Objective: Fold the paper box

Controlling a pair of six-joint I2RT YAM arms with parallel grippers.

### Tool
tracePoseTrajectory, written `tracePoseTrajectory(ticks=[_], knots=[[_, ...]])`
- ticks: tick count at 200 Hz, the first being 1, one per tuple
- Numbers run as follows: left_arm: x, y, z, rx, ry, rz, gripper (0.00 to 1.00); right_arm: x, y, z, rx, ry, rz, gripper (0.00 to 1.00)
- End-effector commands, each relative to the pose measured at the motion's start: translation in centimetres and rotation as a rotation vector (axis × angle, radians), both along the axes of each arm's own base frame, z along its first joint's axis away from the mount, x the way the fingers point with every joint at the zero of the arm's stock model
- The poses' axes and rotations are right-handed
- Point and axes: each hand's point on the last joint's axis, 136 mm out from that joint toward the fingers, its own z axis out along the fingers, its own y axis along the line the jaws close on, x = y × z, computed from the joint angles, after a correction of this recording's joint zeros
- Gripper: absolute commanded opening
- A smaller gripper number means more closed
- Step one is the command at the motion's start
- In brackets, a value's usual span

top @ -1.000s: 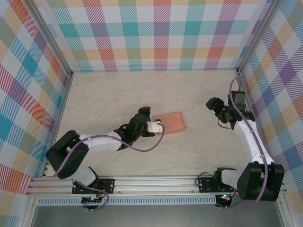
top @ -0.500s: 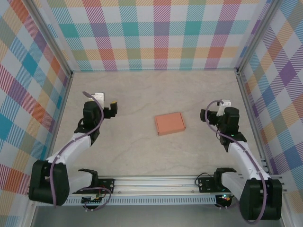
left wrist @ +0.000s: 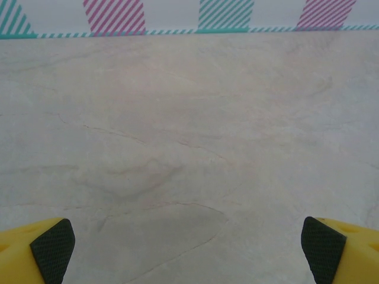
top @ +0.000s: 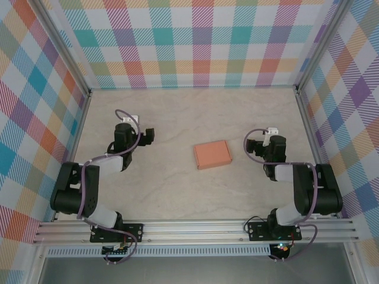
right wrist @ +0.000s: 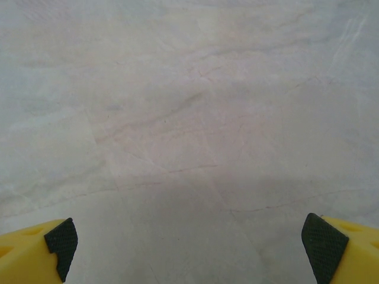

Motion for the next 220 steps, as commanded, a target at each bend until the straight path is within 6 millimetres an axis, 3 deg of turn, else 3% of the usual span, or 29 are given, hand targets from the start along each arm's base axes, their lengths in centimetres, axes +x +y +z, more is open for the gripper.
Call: tracePoseTrajectory(ticks=[1, 21, 55, 72, 95, 118, 151, 177, 220], knots=[[1.9, -0.7, 0.1, 0.004, -0.038, -0.038, 1.0, 1.3, -0.2, 3.0, 0.001, -0.139, -0.017, 1.0], [2.1, -0.7, 0.3, 0.007, -0.01, -0.021, 1.0, 1.1, -1.2, 3.0, -0.001, -0.144, -0.086, 1.0], [-0.2, 0.2, 4.2, 0.055, -0.012, -0.007, 1.0, 1.2, -0.8, 3.0, -0.016, -0.142, -0.07, 1.0], [-2.2, 3.0, 3.0, 0.012, 0.122, 0.093, 1.0, 1.2, -0.8, 3.0, -0.016, -0.143, -0.069, 1.0], [-5.1, 4.4, 0.2, -0.064, 0.131, 0.129, 1.0, 1.2, -0.9, 3.0, -0.017, -0.142, -0.076, 1.0], [-6.3, 5.2, -1.1, -0.043, 0.074, 0.156, 1.0, 1.2, -0.9, 3.0, -0.017, -0.142, -0.076, 1.0], [-4.5, 4.9, 0.8, -0.065, -0.079, 0.134, 1.0, 1.2, -0.9, 3.0, -0.017, -0.142, -0.076, 1.0], [-3.0, 3.9, -2.5, -0.063, 0.012, 0.07, 1.0, 1.2, -0.9, 2.9, -0.016, -0.139, -0.076, 1.0], [-3.2, 5.1, -3.4, -0.059, -0.002, 0.14, 1.0, 1.2, -0.9, 2.9, -0.015, -0.137, -0.078, 1.0]])
